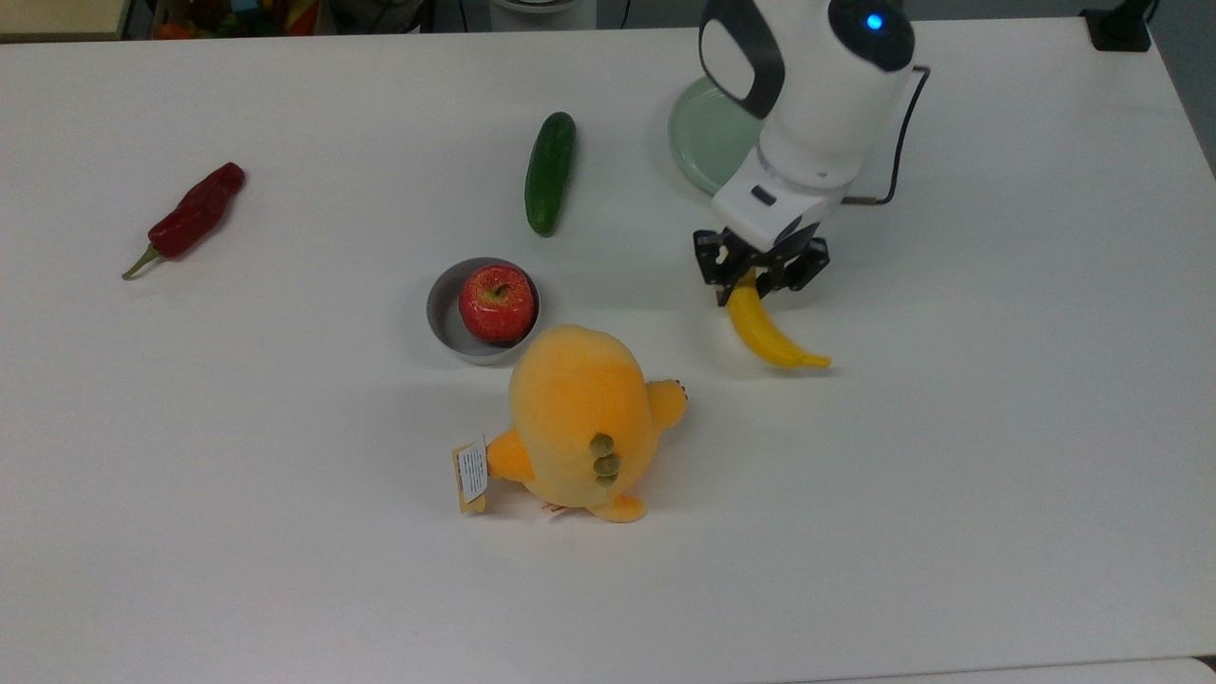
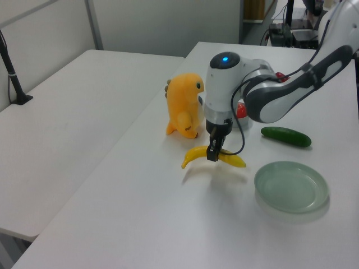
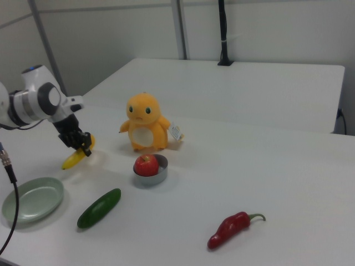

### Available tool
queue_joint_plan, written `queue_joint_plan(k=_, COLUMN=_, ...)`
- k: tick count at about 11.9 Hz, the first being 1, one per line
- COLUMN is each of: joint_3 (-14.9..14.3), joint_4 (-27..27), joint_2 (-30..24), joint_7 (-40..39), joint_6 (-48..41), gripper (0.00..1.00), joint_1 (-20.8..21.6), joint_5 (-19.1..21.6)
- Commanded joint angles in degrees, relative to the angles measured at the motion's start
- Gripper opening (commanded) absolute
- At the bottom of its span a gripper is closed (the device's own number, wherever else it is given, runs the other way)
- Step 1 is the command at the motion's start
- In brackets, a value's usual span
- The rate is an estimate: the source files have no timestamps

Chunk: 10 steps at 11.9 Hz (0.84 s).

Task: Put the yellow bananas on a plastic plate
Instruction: 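Carry the banana over the green plate and lower it onto the plate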

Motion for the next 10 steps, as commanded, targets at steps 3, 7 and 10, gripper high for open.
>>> queue_joint_plan(k=3, joint_3=3.3, joint_4=-15.9, joint_2=-16.8, joint_7=1.2, joint_6=-4.2, gripper=0.29, joint_1=1.0, joint_5=0.7)
queue_joint_plan(k=7, joint_3=5.0, joint_4=-18.2, joint_2=-21.6, joint_7=-6.9, joint_6=-20.6, gripper=0.30, joint_1=2.2, joint_5=8.0)
queue_joint_plan(k=10, joint_3=7.1, joint_4=-20.3, joint_2=-21.4, joint_7=-7.3, joint_6=-23.6, gripper=0.31, joint_1=2.3, joint_5=8.1)
